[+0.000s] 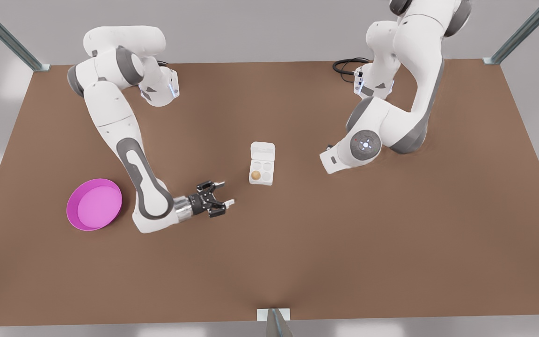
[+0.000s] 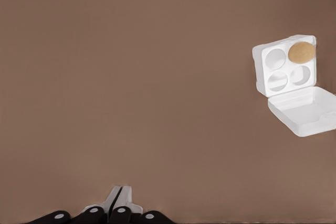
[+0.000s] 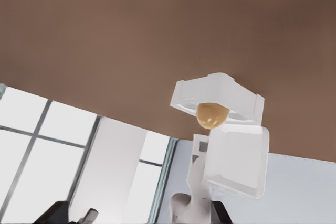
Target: Pack egg into the box and close the box lid
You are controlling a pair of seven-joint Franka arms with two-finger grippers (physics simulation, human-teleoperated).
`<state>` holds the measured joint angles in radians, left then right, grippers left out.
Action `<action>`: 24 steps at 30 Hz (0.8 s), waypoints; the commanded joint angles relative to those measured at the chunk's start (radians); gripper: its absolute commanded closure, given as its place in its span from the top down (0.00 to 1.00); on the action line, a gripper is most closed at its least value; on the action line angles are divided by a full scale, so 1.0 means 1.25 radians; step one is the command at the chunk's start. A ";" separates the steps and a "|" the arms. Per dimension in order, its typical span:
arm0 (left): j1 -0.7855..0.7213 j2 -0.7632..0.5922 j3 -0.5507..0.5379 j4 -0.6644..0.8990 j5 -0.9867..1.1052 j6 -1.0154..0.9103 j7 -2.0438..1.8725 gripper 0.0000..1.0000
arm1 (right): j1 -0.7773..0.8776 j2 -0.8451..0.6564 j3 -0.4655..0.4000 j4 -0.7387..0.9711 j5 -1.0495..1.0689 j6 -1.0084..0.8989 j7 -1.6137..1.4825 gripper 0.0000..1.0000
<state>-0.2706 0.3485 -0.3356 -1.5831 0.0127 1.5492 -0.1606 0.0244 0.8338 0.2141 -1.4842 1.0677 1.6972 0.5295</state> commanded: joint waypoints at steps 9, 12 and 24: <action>-0.250 0.086 -0.046 -0.045 -0.017 0.244 -0.659 0.21 | -0.109 -0.126 -0.022 0.255 -1.076 -0.004 -0.230 1.00; -0.287 0.093 -0.047 -0.060 -0.031 0.288 -0.683 0.21 | -0.118 -0.285 -0.024 0.250 -1.070 -0.024 -0.333 1.00; -0.295 0.158 -0.047 -0.139 -0.026 0.503 -0.685 0.21 | -0.097 -0.679 -0.067 -0.128 -0.943 -0.002 -0.316 1.00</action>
<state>-0.6389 0.5440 -0.3939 -1.7550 -0.0208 2.0796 -0.7672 -0.0647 -0.0264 0.1321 -1.6418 -0.1215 1.6518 0.3062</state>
